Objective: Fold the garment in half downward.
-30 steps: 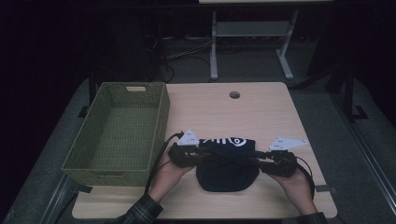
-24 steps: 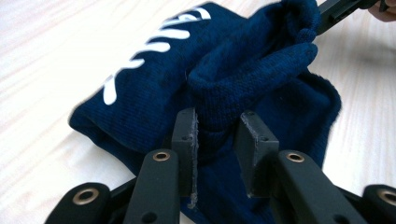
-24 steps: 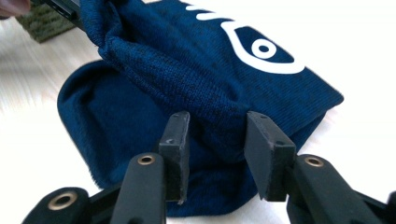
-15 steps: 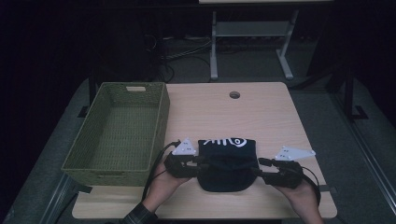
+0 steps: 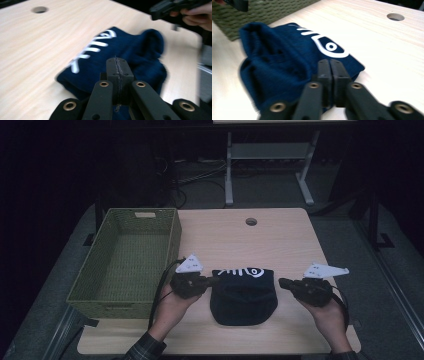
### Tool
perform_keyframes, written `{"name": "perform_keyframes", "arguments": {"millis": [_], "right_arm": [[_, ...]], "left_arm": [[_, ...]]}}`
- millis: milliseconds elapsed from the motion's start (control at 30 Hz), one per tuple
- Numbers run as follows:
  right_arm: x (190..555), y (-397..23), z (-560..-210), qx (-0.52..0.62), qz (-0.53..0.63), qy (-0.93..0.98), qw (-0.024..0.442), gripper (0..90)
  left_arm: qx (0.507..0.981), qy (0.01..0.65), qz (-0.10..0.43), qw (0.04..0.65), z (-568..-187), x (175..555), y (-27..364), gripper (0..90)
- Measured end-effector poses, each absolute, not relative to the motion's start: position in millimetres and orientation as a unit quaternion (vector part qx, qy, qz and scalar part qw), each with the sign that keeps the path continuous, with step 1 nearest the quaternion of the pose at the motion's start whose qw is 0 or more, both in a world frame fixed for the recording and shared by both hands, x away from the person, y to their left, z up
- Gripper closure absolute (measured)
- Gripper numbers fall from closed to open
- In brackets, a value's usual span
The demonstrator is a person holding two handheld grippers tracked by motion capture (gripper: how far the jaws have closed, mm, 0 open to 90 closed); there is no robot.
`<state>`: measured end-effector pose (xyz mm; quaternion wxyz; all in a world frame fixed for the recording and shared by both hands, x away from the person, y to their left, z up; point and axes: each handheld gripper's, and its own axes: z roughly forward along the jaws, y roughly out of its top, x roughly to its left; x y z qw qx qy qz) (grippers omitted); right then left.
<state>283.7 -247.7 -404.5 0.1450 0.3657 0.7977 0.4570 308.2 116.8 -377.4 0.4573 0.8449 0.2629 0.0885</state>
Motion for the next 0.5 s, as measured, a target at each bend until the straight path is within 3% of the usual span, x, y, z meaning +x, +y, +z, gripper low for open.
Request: {"name": "perform_keyframes", "arguments": {"millis": [233,500], "right_arm": [[309.8,-230.7,-411.1,0.362,0.448,0.807,0.132,90.0],[310.3,-217.3,-415.6,0.348,0.441,0.818,0.121,90.0]], "left_arm": [[0.836,0.286,0.112,0.454,-381.5,334.7,95.9,89.8],[0.836,0.317,0.113,0.434,-403.8,365.4,79.6,89.7]]}}
